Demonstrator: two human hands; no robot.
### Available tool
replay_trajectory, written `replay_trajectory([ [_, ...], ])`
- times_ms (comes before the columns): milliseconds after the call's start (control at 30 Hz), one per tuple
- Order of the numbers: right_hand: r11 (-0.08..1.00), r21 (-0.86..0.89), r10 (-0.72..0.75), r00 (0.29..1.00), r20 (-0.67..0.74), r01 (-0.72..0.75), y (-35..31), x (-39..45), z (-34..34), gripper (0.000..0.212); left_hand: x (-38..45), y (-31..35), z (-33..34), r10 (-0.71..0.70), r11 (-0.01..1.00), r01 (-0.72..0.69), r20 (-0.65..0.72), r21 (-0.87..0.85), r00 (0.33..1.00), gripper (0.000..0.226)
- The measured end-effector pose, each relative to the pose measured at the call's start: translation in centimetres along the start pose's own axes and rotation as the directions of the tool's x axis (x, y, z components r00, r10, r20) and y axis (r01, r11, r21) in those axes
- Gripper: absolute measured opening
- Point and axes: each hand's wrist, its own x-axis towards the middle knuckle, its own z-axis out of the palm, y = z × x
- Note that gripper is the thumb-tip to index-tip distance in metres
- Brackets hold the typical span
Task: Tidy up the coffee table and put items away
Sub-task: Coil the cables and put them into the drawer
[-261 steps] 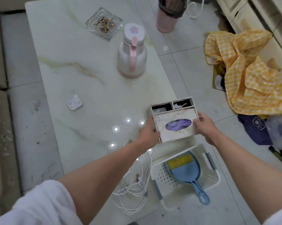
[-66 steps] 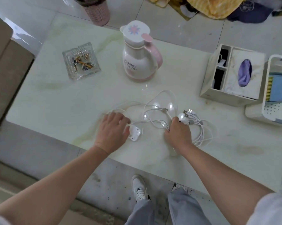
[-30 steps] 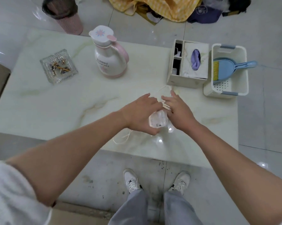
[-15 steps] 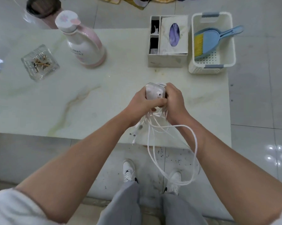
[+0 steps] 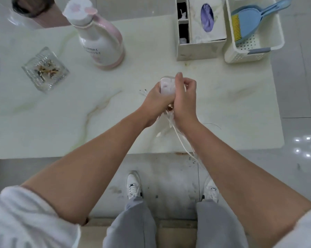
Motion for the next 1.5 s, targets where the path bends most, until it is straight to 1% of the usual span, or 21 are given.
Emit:
replay_trajectory([
  [67, 0.995, 0.090, 0.039, 0.999, 0.001, -0.039, 1.7, -0.1, 2.4, 0.054, -0.1, -0.9, -2.6, -0.001, 0.993, 0.013, -0.107, 0.115, 0.994, 0.040],
  [133, 0.999, -0.022, 0.049, 0.997, 0.064, -0.048, 2.7, -0.1, 3.4, 0.064, -0.1, -1.7, -4.9, 0.022, 0.980, 0.011, -0.163, 0.199, 0.986, 0.045],
  [200, 0.978, -0.209, 0.018, 0.994, 0.108, 0.005, 3.6, -0.3, 3.3, 0.066, -0.2, -2.7, -6.6, 0.028, 0.978, -0.009, -0.087, 0.207, 0.996, 0.049],
  [267, 0.925, -0.373, -0.050, 0.997, 0.060, 0.069, 4.6, -1.1, 1.9, 0.057, -0.1, -3.5, -7.7, 0.070, 0.945, -0.066, -0.001, 0.321, 0.998, 0.053],
  [300, 0.898, -0.433, -0.077, 0.997, 0.016, 0.076, 5.3, -1.7, 1.1, 0.055, 0.0, -3.9, -8.1, 0.090, 0.895, -0.100, 0.043, 0.436, 0.995, 0.054],
  [367, 0.873, -0.485, -0.089, 0.994, -0.060, 0.049, 7.3, -3.4, -1.3, 0.055, -0.1, -5.1, -8.5, 0.070, 0.735, -0.147, 0.142, 0.662, 0.987, 0.056],
  [433, 0.868, -0.497, -0.055, 0.993, -0.108, -0.006, 9.5, -5.6, -3.8, 0.053, -0.6, -6.6, -8.2, -0.002, 0.613, -0.162, 0.207, 0.773, 0.978, 0.057],
  [500, 0.867, -0.486, 0.047, 0.988, -0.146, -0.114, 12.0, -7.5, -6.3, 0.049, -1.3, -8.2, -7.1, -0.015, 0.536, -0.181, 0.224, 0.825, 0.974, 0.055],
  [567, 0.869, -0.402, 0.238, 0.956, -0.172, -0.289, 14.9, -8.3, -8.7, 0.038, -1.6, -9.8, -5.6, 0.038, 0.471, -0.225, 0.236, 0.853, 0.971, 0.056],
  [667, 0.769, -0.312, 0.507, 0.829, -0.234, -0.558, 19.9, -7.7, -12.1, 0.023, -1.5, -12.3, -4.3, 0.111, 0.387, -0.303, 0.282, 0.871, 0.953, 0.060],
  [733, 0.725, -0.239, 0.592, 0.762, -0.264, -0.646, 23.5, -6.0, -13.8, 0.016, -0.8, -14.5, -3.8, 0.184, 0.339, -0.357, 0.311, 0.871, 0.933, 0.063],
  [800, 0.735, -0.176, 0.593, 0.746, -0.303, -0.655, 27.0, -3.4, -15.2, 0.015, 0.3, -16.2, -3.9, 0.278, 0.338, -0.434, 0.352, 0.835, 0.894, 0.066],
  [867, 0.762, -0.128, 0.577, 0.756, -0.308, -0.634, 29.8, -0.8, -15.5, 0.016, 1.1, -16.9, -4.1, 0.348, 0.339, -0.519, 0.408, 0.785, 0.844, 0.065],
  [1000, 0.769, -0.035, 0.613, 0.752, -0.243, -0.638, 33.4, 3.1, -16.0, 0.014, 1.6, -16.4, -4.6, 0.360, 0.281, -0.619, 0.518, 0.733, 0.776, 0.059],
  [1100, 0.747, -0.007, 0.647, 0.730, -0.221, -0.664, 35.5, 5.1, -17.4, 0.010, 1.8, -16.6, -4.6, 0.347, 0.228, -0.633, 0.545, 0.740, 0.763, 0.060],
  [1167, 0.762, 0.003, 0.637, 0.748, -0.183, -0.648, 36.6, 5.7, -17.7, 0.006, 1.4, -17.2, -4.1, 0.370, 0.190, -0.639, 0.549, 0.745, 0.750, 0.057],
  [1267, 0.795, -0.011, 0.595, 0.783, -0.179, -0.607, 38.3, 5.7, -17.5, 0.012, 0.5, -18.5, -3.2, 0.453, 0.163, -0.633, 0.513, 0.757, 0.729, 0.052],
  [1333, 0.811, -0.024, 0.574, 0.802, -0.165, -0.585, 38.8, 5.6, -17.6, 0.015, -0.5, -19.1, -3.1, 0.473, 0.192, -0.614, 0.476, 0.766, 0.741, 0.047],
  [1433, 0.829, -0.068, 0.538, 0.825, -0.170, -0.555, 40.5, 4.2, -18.3, 0.015, -2.9, -21.2, -3.2, 0.436, 0.226, -0.580, 0.451, 0.783, 0.779, 0.036],
  [1467, 0.831, -0.098, 0.528, 0.831, -0.176, -0.548, 40.9, 3.7, -18.3, 0.016, -3.7, -21.9, -3.1, 0.440, 0.213, -0.561, 0.434, 0.800, 0.786, 0.033],
  [1500, 0.828, -0.123, 0.524, 0.832, -0.181, -0.548, 41.4, 3.0, -18.4, 0.017, -4.5, -22.7, -2.7, 0.471, 0.148, -0.551, 0.431, 0.822, 0.770, 0.034],
])
